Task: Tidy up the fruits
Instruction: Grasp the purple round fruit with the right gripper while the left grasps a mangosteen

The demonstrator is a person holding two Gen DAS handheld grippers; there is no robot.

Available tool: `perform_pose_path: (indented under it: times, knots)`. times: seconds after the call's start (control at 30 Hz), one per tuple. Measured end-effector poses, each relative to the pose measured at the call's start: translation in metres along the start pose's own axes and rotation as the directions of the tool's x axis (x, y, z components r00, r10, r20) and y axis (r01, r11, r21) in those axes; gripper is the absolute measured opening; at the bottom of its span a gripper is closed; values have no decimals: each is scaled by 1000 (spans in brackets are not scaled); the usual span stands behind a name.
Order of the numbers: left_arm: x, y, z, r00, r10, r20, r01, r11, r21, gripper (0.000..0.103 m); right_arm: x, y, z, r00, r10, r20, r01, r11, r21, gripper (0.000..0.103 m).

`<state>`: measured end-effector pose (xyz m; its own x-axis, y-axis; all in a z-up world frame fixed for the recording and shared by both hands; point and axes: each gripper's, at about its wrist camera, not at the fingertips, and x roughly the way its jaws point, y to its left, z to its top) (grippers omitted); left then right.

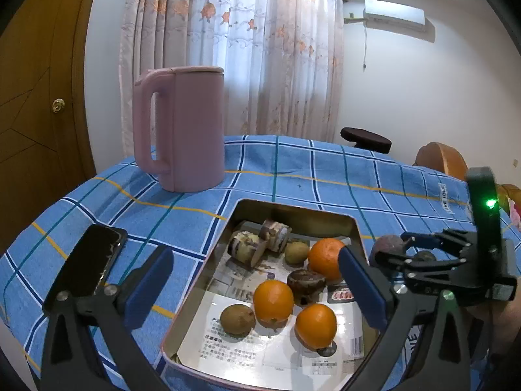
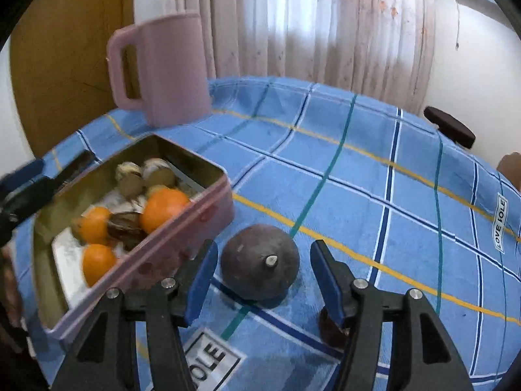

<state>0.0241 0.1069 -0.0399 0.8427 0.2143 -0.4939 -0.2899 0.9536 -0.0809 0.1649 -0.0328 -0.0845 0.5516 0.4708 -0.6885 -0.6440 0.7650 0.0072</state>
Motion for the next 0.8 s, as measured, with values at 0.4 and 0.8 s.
perform_pose_path:
  times: [0.4,0.8]
  knots:
    - [-5,-57,15,995,-99,18,97,992,78,103,-61,-31,-17,982,-117,148,104,991,88,54]
    - [36,-173,-11,960,-228,-163,264,930,257,103,-91,-117,-57,945,-317,83,280,913,296,54]
